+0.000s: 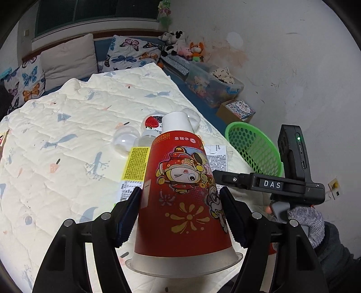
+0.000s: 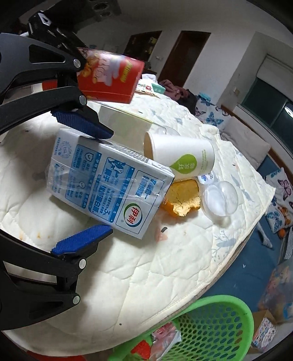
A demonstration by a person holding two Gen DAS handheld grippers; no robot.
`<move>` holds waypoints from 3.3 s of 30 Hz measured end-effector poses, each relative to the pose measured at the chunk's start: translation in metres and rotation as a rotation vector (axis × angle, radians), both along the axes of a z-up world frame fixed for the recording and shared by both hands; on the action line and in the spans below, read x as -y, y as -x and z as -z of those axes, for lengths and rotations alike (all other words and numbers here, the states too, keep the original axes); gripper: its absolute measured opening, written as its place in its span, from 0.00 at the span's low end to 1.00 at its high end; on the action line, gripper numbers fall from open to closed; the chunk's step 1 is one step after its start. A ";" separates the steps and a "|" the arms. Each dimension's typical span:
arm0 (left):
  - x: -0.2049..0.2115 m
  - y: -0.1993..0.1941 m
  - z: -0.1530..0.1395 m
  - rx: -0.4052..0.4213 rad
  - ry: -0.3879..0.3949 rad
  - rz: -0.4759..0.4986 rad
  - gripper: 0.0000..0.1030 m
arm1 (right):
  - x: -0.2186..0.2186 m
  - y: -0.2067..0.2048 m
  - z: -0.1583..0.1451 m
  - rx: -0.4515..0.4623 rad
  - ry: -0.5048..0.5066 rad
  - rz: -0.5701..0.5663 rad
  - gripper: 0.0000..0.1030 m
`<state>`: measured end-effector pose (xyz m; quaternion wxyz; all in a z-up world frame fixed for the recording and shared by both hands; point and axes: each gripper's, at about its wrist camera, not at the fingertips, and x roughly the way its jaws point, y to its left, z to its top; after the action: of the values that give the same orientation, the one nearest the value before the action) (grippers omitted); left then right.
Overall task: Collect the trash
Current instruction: 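Grasp the red paper cup with the left tool while the right tool grasps the milk carton, then carry the red cup and milk carton over the green basket and release both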
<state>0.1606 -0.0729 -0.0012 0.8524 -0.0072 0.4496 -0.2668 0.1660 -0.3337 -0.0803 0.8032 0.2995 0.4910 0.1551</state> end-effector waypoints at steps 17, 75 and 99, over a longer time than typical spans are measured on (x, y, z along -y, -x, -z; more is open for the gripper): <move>0.023 0.010 -0.016 0.017 0.066 0.057 0.65 | 0.034 0.031 -0.037 0.122 0.032 0.029 0.72; 0.305 -0.062 0.023 -0.087 -0.008 0.323 0.66 | 0.241 0.099 -0.018 0.212 0.410 0.407 0.76; 0.268 -0.053 0.014 -0.016 -0.006 0.259 0.74 | 0.229 0.114 -0.021 0.237 0.364 0.400 0.76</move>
<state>0.2141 -0.3410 -0.0152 0.8071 0.0512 0.4545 -0.3735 0.0515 -0.5628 -0.0588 0.9101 0.2211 0.3447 -0.0631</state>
